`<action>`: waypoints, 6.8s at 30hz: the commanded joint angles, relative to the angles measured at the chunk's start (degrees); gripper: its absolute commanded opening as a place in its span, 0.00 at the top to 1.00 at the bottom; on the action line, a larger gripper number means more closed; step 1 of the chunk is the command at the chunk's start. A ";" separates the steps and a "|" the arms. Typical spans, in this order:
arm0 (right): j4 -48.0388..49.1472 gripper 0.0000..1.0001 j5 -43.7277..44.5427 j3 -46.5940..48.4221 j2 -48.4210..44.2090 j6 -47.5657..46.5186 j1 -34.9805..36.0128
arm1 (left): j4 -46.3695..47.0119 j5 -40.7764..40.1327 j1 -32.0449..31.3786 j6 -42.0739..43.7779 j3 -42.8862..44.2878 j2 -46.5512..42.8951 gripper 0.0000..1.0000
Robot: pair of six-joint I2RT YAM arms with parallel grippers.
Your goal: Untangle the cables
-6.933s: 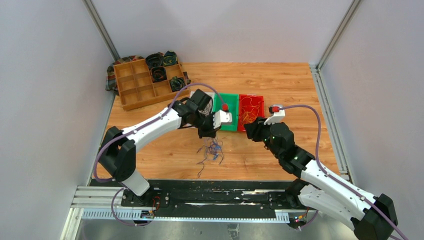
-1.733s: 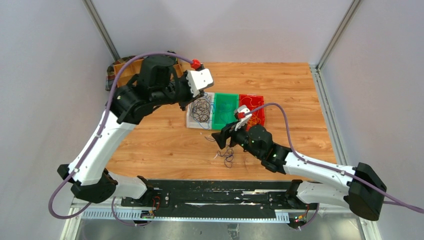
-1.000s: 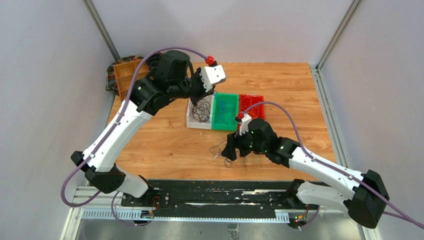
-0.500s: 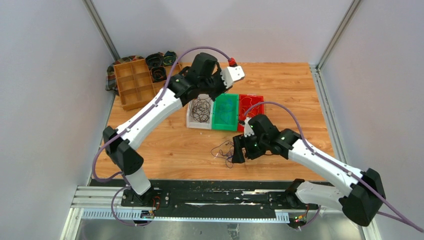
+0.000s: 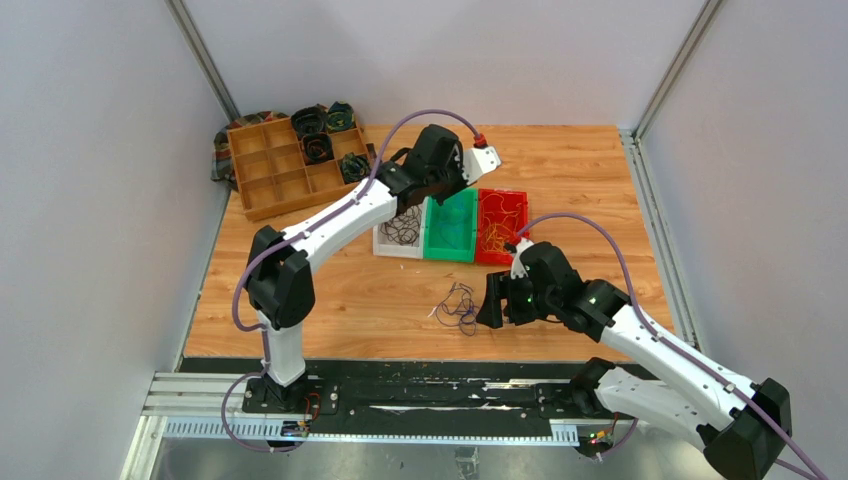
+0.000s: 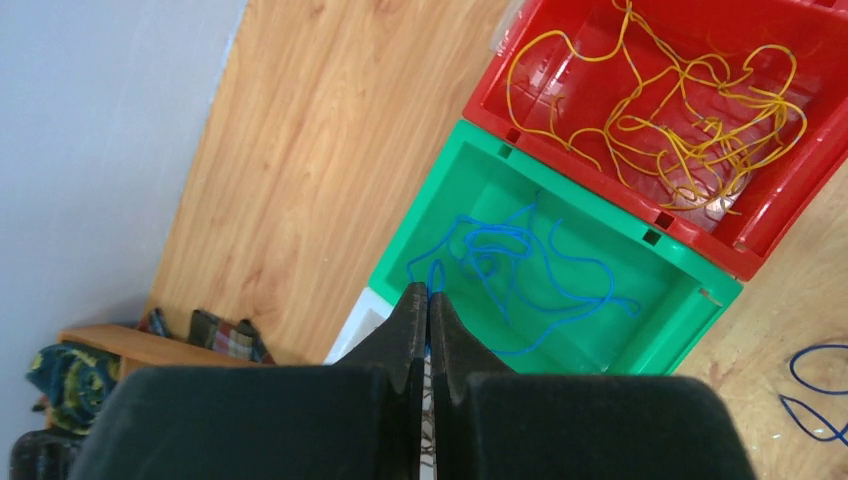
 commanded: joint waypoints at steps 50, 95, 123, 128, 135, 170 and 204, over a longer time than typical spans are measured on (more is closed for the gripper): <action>17.83 0.39 9.03 -5.74 7.93 -3.41 -0.34 | -20.94 19.25 4.32 -6.16 -6.51 -14.48 0.02; 38.23 0.99 4.71 7.04 11.59 -0.25 3.89 | -14.29 40.57 7.62 -21.53 -26.01 -32.67 0.22; 38.06 0.99 -14.38 13.40 19.41 2.47 4.26 | -20.60 39.14 7.62 -7.32 -19.84 -33.31 0.62; 38.18 0.99 -14.78 12.78 19.38 2.39 4.22 | -22.33 39.74 7.62 -5.83 -19.91 -34.33 0.75; 37.83 0.93 -13.88 12.41 19.13 1.92 4.26 | -22.35 37.85 7.62 -7.47 -17.93 -33.63 0.99; 54.40 0.39 3.57 10.32 18.87 -14.68 13.99 | -31.39 28.74 7.60 -11.61 2.89 -37.81 1.00; 24.53 0.99 4.36 38.41 49.65 -21.43 -5.67 | -34.08 12.93 14.99 -8.85 -6.93 -37.63 0.02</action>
